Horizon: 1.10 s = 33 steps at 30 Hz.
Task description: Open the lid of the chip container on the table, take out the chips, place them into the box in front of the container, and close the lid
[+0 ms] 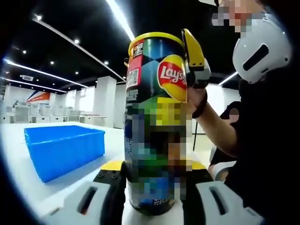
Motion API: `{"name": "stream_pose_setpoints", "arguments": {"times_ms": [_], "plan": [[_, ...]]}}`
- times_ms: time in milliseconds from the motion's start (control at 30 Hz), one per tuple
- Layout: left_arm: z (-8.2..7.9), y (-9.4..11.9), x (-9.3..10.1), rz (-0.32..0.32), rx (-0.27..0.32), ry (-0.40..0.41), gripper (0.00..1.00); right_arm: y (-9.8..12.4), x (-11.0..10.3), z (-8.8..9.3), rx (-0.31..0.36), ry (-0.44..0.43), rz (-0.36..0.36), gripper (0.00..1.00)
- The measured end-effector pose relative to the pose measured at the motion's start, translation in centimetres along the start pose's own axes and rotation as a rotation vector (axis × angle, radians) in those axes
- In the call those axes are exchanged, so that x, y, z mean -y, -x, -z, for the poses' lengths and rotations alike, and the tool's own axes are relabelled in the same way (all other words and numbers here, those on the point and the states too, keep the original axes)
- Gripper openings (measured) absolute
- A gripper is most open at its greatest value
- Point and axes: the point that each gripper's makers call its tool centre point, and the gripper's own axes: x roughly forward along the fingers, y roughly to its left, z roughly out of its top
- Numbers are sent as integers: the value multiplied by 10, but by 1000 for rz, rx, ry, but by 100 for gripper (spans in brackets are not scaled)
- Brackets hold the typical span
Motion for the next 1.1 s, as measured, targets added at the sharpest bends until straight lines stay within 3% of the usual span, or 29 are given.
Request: {"name": "stream_pose_setpoints", "arguments": {"times_ms": [200,233,300,367,400,600,800,833,1100], "plan": [[0,0,0,-2,0,1,46,0,0,0,-1,121,9,44],[0,0,1,-2,-1,-1,46,0,-2,1,-3,183,-2,44],[0,0,1,-2,-1,1,46,-1,-1,2,-4,225,14,44],[0,0,1,-3,-3,5,46,1,0,7,-43,150,37,42],[0,0,1,-2,-3,3,46,0,3,3,-33,167,42,41],[-1,-1,2,-1,-3,10,46,0,9,2,2,41,65,39],[-1,-1,2,1,-5,12,46,-1,10,0,8,-13,66,38],[-1,-1,1,-6,-7,-12,46,0,6,-1,10,-80,49,38],[-1,-3,1,-6,-5,1,46,1,6,-5,42,-40,45,39]]}}
